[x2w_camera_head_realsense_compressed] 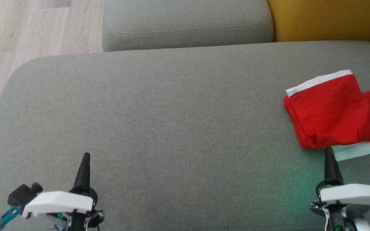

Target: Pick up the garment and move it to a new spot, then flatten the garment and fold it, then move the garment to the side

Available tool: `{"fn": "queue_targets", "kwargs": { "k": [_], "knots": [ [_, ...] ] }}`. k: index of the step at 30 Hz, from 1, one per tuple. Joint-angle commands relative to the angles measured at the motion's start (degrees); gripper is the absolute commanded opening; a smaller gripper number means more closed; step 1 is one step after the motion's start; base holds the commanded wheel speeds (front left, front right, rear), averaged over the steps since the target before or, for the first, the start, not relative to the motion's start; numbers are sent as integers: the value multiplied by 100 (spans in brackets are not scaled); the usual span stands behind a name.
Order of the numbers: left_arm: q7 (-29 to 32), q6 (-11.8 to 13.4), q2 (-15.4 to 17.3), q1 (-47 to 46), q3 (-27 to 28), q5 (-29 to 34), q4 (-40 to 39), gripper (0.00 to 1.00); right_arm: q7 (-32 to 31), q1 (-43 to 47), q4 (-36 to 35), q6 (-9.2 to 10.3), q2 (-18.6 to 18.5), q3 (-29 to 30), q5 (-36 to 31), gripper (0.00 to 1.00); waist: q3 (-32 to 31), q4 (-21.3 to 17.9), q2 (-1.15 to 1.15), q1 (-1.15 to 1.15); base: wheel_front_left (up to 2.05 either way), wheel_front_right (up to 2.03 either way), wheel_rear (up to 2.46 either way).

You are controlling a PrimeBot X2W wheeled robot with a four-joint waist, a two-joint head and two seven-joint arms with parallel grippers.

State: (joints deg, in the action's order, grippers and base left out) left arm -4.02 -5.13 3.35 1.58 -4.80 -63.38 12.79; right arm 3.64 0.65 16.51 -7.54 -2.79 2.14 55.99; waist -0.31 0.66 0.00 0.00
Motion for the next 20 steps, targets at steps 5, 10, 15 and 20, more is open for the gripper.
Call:
{"fn": "queue_targets", "kwargs": {
  "k": [5, 10, 15, 20],
  "knots": [
    [126, -78, 87, -374, 256, -416, -133, 0, -117, -351, -219, 3, -124, -22, 510, 0, 5, -7, 0, 0, 0, 0, 0],
    [209, -95, 88, -416, 330, -702, -106, 0, -199, -386, -223, 4, -126, 9, 865, 0, 10, -14, 0, 0, 0, 0, 0],
    [277, -109, 88, -450, 390, -931, -84, 0, -265, -413, -227, 4, -127, 34, 1149, 0, 14, -19, 0, 0, 0, 0, 0],
    [362, -126, 88, -492, 465, -1216, -57, 0, -348, -448, -231, 4, -127, 66, 1503, 0, 19, -25, 0, 0, 0, 0, 0]
  ]
}}
